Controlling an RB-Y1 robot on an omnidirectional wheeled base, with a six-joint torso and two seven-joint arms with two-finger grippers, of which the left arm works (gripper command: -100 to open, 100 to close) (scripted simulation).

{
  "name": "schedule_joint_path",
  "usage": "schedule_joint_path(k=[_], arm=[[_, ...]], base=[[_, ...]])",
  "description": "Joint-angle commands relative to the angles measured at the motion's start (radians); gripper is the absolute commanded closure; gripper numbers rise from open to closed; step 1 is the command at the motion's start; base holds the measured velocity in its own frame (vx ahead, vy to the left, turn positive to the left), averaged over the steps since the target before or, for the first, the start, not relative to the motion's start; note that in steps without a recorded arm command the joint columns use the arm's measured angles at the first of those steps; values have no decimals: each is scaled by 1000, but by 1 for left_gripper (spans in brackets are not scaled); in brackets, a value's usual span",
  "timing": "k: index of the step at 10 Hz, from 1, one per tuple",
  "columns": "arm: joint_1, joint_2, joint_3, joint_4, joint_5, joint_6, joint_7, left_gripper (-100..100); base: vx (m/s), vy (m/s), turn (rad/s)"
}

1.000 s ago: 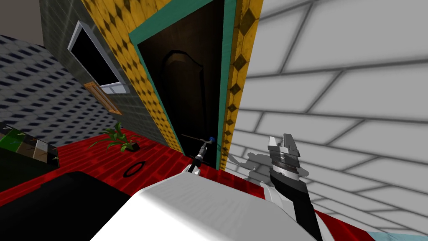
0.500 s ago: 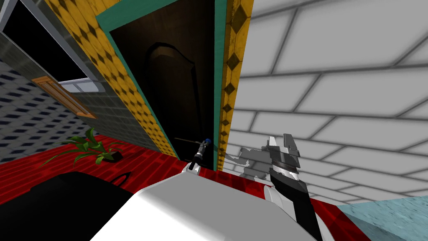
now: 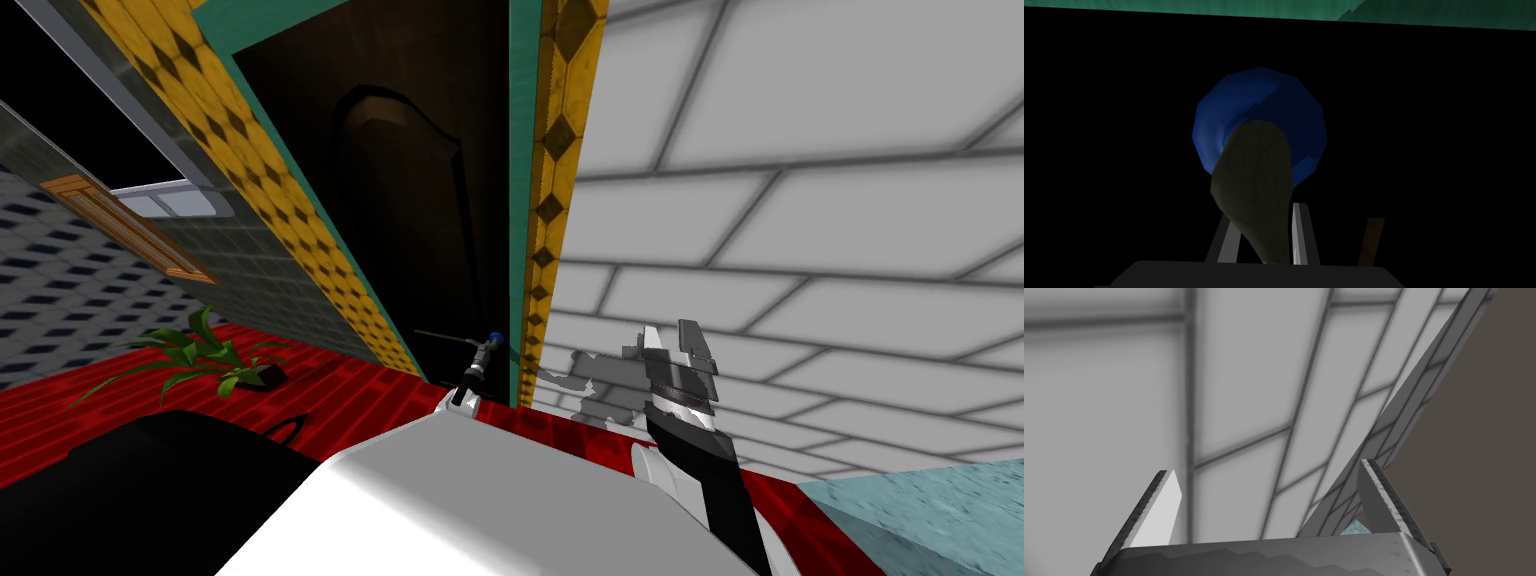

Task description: Push the door open

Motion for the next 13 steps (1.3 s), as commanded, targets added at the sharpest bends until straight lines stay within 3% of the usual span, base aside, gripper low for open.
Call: schedule_joint_path(k=[1, 3, 4, 6, 13], arm=[[-1, 1, 0, -2, -1, -3, -1, 100], [-1, 1, 0, -2, -1, -3, -1, 100], [-11, 8, 29, 12, 9, -11, -18, 100], [-23, 14, 58, 24, 19, -24, -35, 100], [-43, 22, 109, 55, 36, -44, -65, 100]], base=[[0, 0, 0], [0, 0, 0], [-9, 26, -140], [-17, 70, -163], [-12, 41, -53]])
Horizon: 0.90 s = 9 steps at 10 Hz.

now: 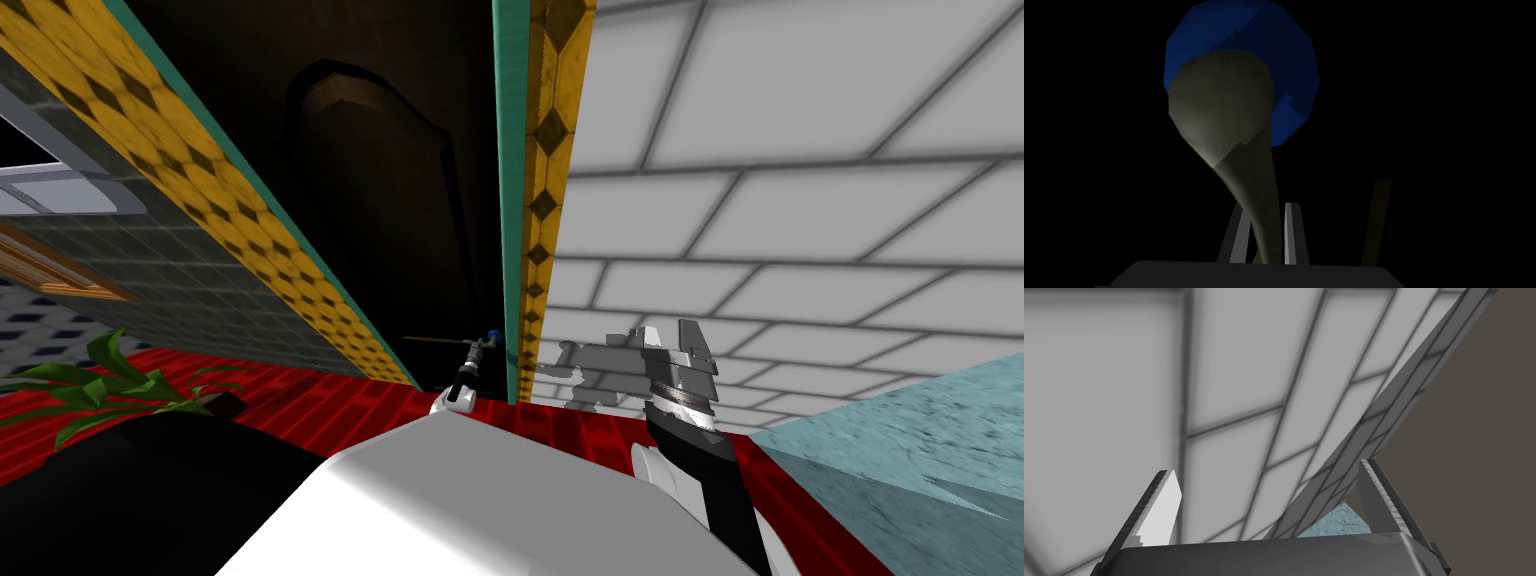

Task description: Push the door open

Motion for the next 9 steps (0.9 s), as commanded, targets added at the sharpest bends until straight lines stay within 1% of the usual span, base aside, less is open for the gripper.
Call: schedule_joint_path(k=[1, 2, 5, 7, 8, 9], arm=[[6, 9, 13, -38, 3, 1, -5, 100], [-2, 12, 33, -30, 9, -7, -16, 100], [-15, 16, 65, -18, 20, -20, -35, 100], [-15, 16, 65, -18, 20, -20, -35, 100], [-24, 18, 86, -9, 27, -29, -48, 100], [-33, 21, 110, 0, 35, -39, -62, 100]], base=[[0, 6, -12], [-9, 26, -67], [-13, 58, -74], [-4, 40, 9], [-4, 37, -75], [-22, 60, -177]])
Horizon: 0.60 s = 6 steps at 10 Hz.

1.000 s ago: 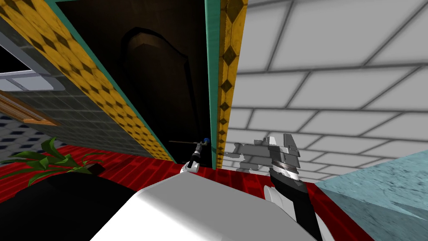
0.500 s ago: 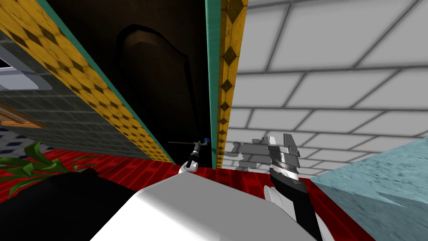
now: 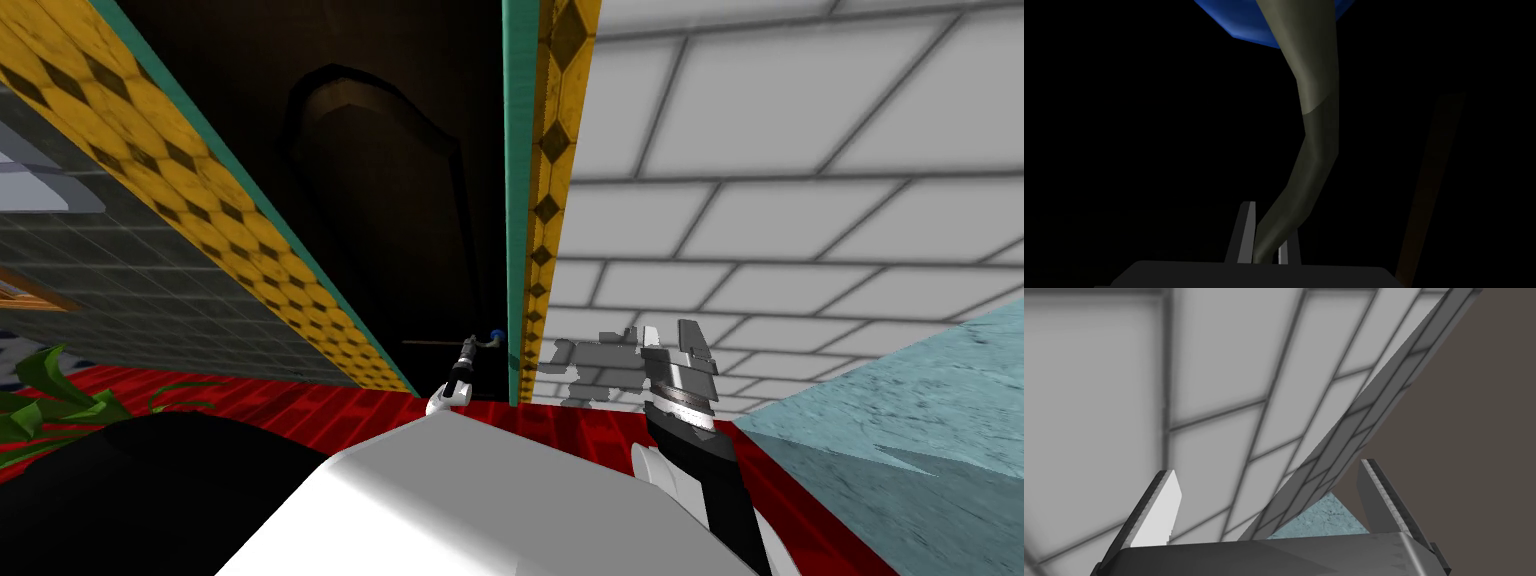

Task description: Push the door open

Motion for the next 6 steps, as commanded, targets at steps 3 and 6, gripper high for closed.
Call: schedule_joint_path(k=[3, 6], arm=[[-13, 8, 57, -18, 18, -14, -34, 100], [-23, 10, 82, -9, 27, -24, -49, 100]], base=[[-20, 57, -110], [-4, 43, -65]])
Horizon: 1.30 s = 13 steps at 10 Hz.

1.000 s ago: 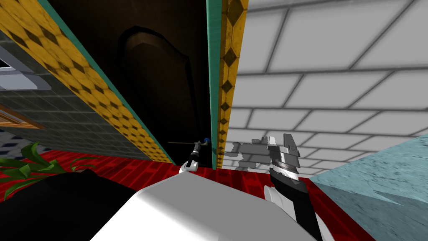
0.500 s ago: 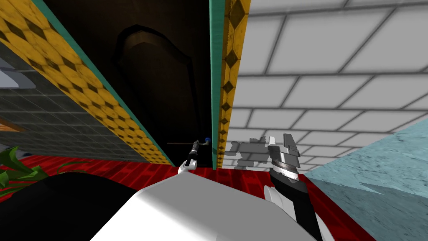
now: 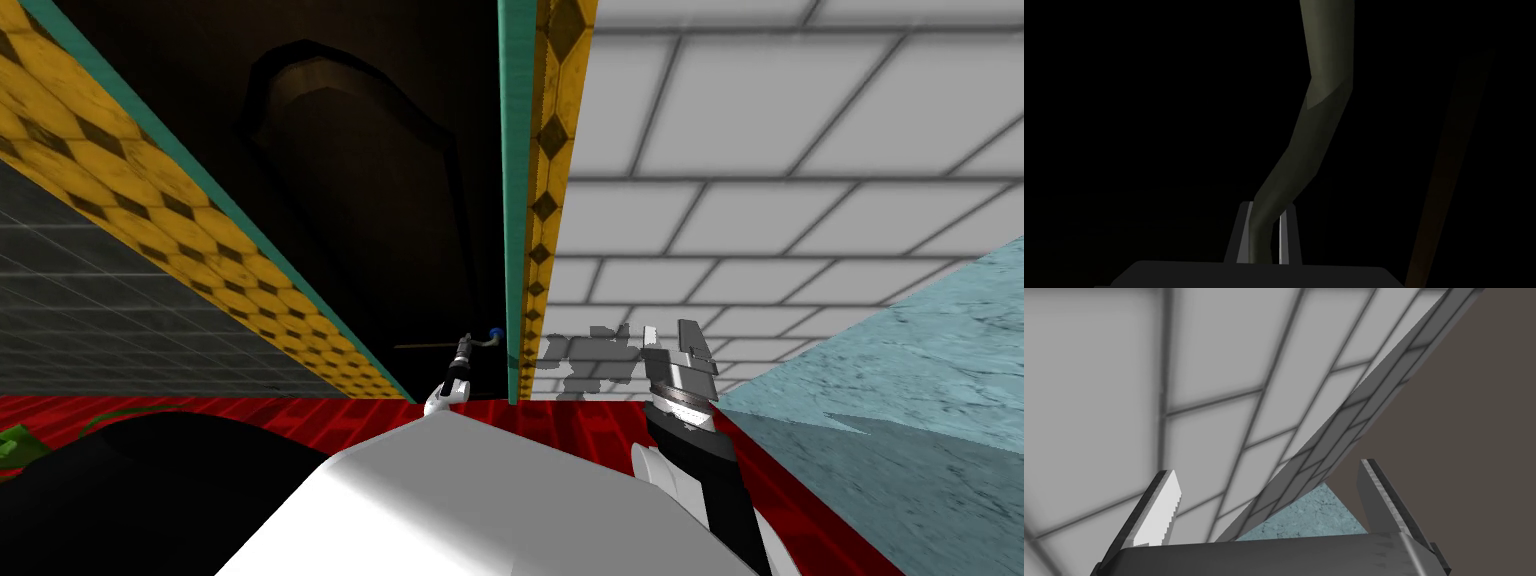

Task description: Push the door open

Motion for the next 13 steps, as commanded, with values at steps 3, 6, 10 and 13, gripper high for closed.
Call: schedule_joint_path(k=[3, 6, 10, 13], arm=[[-31, 20, 45, 16, 15, -28, -18, 100], [-47, 21, 86, 32, 28, -45, -43, 100], [-30, -3, 77, 9, 27, -4, -49, -100], [-36, -17, 66, 21, 28, 22, -44, -100]], base=[[-11, 36, -64], [-9, 35, -90], [-47, -26, 13], [-123, -194, 4]])
